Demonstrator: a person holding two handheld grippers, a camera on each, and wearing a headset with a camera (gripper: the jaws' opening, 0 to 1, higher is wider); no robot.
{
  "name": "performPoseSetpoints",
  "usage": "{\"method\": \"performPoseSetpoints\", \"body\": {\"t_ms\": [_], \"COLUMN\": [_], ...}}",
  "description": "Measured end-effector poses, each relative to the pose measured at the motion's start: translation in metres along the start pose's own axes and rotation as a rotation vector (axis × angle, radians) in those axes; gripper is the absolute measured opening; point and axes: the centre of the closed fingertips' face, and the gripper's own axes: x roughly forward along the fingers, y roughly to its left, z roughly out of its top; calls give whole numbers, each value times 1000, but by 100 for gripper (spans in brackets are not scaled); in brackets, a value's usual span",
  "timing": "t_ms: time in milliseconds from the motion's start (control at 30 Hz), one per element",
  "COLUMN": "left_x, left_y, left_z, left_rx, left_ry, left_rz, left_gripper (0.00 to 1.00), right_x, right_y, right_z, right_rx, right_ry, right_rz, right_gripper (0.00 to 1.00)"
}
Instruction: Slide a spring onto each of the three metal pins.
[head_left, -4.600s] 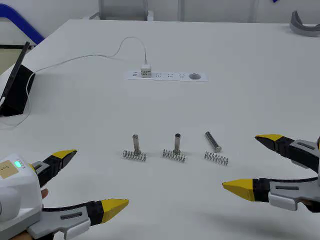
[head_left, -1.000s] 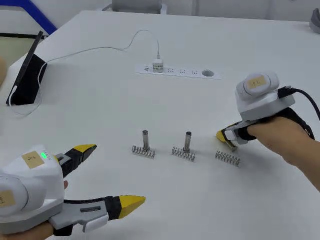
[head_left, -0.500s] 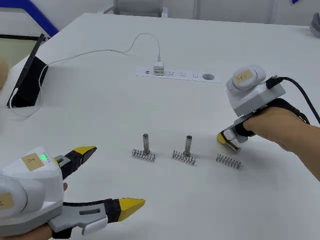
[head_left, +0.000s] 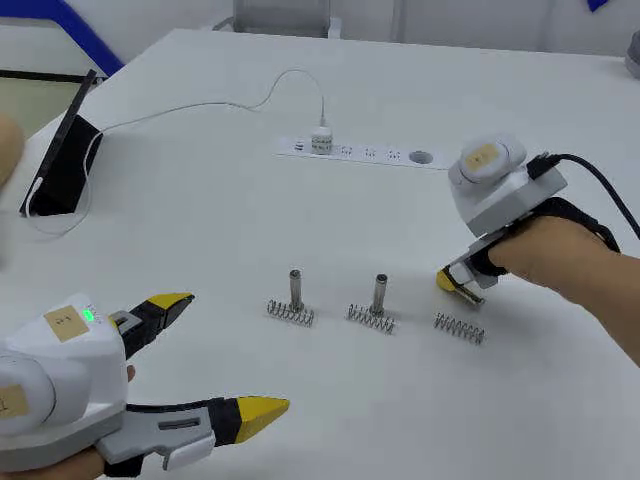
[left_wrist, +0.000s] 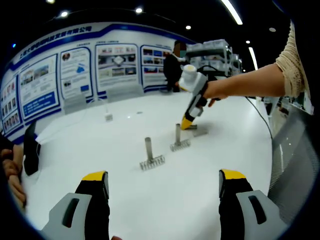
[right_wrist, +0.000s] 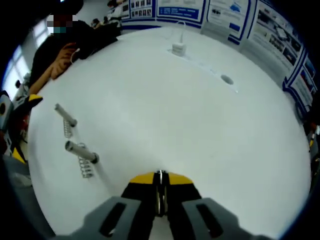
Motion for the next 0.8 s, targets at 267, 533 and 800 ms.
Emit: {"method": "performPoseSetpoints", "body": {"t_ms": [267,533,800], "left_x": [-4,-4,-3], "left_y": [0,-1,-6], "left_z": [2,6,11], "left_rx": [3,9,21], "left_ry": [-5,-17,-28], "left_rz": [5,6,-6], "left_gripper": [92,92,92], "right_x": [-9,-32,-48], "right_y": [3,10,17], "right_z": [-3,4,6], "right_rx": [-15,-22,-9], "right_ry": [-44,-112,-170], "right_rz": [-10,-16,-18], "right_gripper": [9,9,9]}}
